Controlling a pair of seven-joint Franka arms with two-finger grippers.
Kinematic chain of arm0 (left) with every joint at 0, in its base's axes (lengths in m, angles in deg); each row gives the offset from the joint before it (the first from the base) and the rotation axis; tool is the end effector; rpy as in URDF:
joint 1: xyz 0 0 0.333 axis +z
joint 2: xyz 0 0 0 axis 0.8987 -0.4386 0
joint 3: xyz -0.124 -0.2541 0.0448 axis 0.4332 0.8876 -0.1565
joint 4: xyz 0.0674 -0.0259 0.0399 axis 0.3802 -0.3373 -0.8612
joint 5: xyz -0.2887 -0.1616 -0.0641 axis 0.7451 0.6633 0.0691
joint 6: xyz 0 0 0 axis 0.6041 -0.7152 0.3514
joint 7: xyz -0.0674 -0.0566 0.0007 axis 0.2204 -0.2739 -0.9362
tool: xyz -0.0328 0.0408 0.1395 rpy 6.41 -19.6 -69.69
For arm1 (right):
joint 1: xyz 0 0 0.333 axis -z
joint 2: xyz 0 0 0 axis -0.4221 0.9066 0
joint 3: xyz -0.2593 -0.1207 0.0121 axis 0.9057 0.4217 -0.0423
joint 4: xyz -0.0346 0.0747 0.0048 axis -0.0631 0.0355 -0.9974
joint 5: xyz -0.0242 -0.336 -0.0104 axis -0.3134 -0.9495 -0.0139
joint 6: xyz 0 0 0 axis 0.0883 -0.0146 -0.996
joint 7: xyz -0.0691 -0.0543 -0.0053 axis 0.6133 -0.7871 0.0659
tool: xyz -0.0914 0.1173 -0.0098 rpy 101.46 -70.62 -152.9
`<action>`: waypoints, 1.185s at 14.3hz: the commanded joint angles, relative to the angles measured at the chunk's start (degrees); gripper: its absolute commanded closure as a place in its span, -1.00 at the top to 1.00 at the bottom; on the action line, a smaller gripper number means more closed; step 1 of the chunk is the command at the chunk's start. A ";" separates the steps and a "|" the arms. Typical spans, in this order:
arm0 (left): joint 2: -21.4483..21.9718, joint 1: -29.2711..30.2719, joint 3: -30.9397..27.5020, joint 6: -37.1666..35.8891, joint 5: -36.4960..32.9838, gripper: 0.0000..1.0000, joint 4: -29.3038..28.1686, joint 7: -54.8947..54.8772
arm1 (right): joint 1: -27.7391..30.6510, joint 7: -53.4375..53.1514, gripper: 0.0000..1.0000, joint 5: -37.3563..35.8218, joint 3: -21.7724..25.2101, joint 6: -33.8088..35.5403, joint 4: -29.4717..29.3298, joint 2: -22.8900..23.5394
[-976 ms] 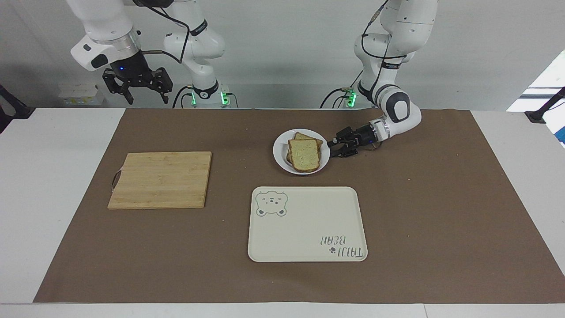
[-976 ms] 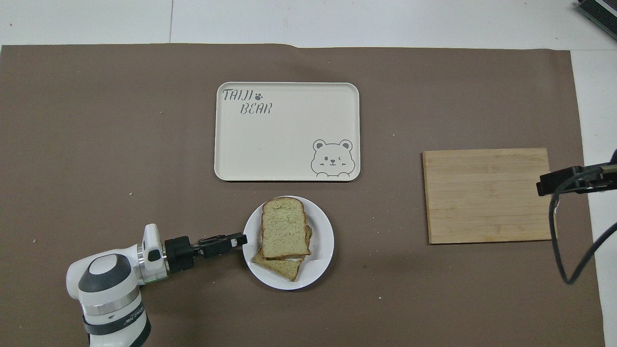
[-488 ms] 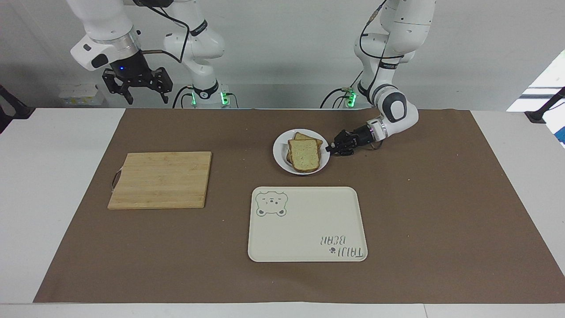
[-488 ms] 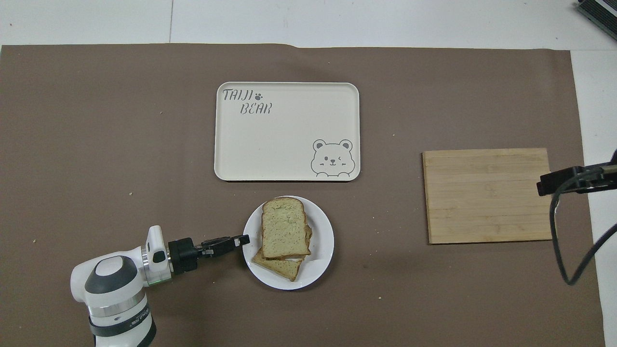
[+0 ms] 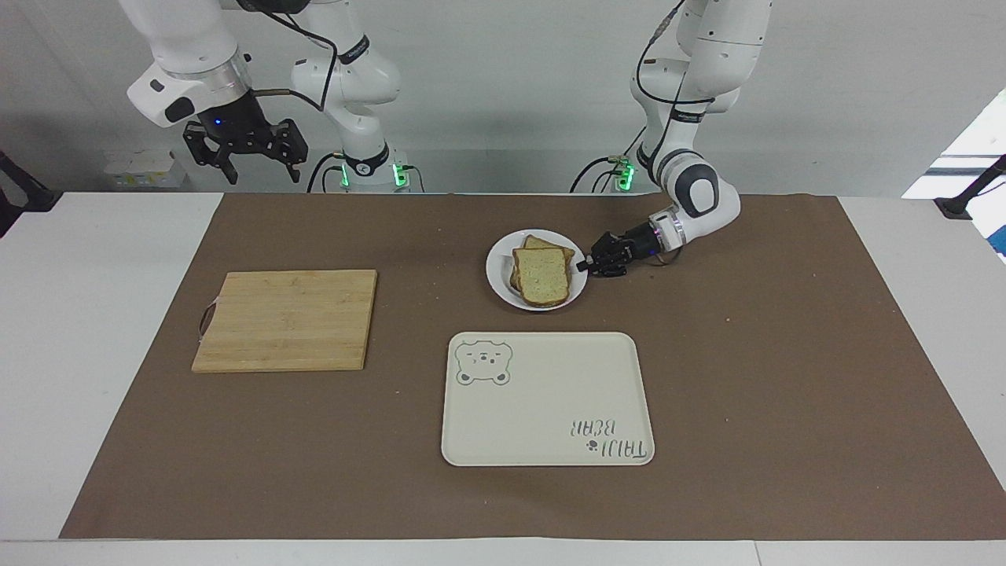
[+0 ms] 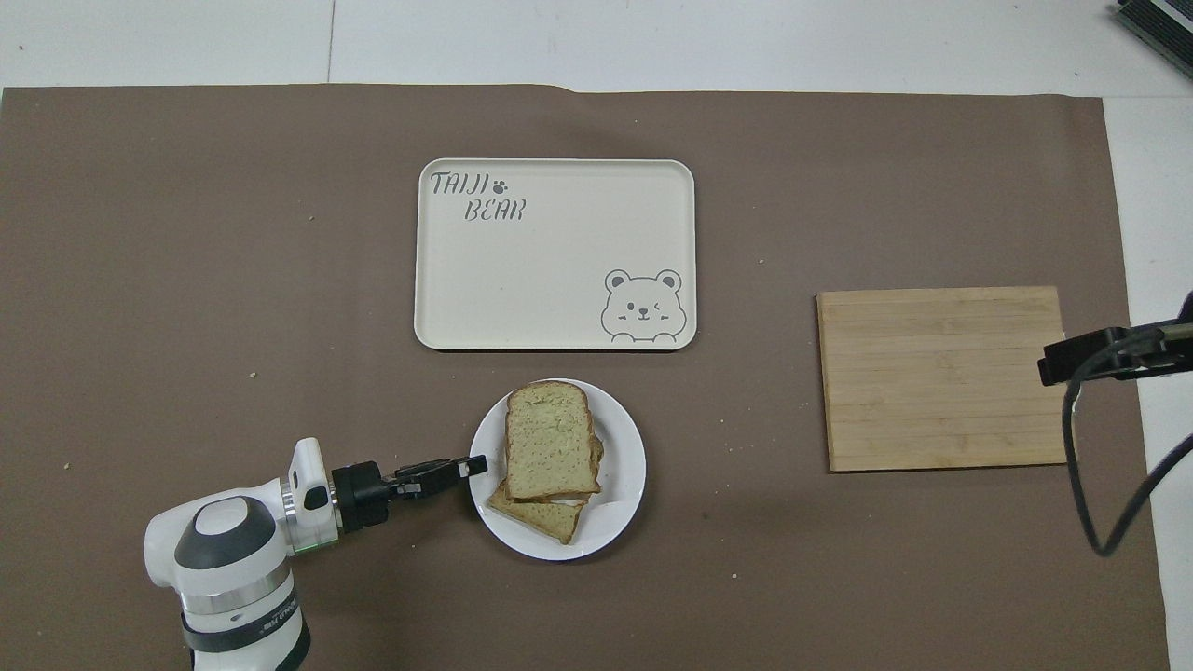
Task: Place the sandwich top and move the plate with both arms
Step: 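Slide the plate with the left gripper onto the bear tray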
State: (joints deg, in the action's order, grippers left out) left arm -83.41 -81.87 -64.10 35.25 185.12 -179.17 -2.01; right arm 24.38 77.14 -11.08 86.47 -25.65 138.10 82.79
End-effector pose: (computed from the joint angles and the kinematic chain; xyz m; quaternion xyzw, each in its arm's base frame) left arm 0.3527 -0.1742 0.2216 0.8291 0.0221 0.0987 0.5499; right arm 0.4555 0.0006 0.5725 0.9987 0.0281 -0.0392 0.0162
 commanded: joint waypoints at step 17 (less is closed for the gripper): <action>-5.30 0.03 -1.24 5.32 0.57 -1.00 20.07 18.40 | 0.59 1.55 1.00 -0.53 0.86 0.25 -0.53 -0.40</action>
State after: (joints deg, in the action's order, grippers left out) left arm -84.18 -82.13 -65.12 40.10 185.94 -165.55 13.82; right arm 24.53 77.14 -11.08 87.58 -25.65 137.75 82.76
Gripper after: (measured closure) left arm 0.960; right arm 0.000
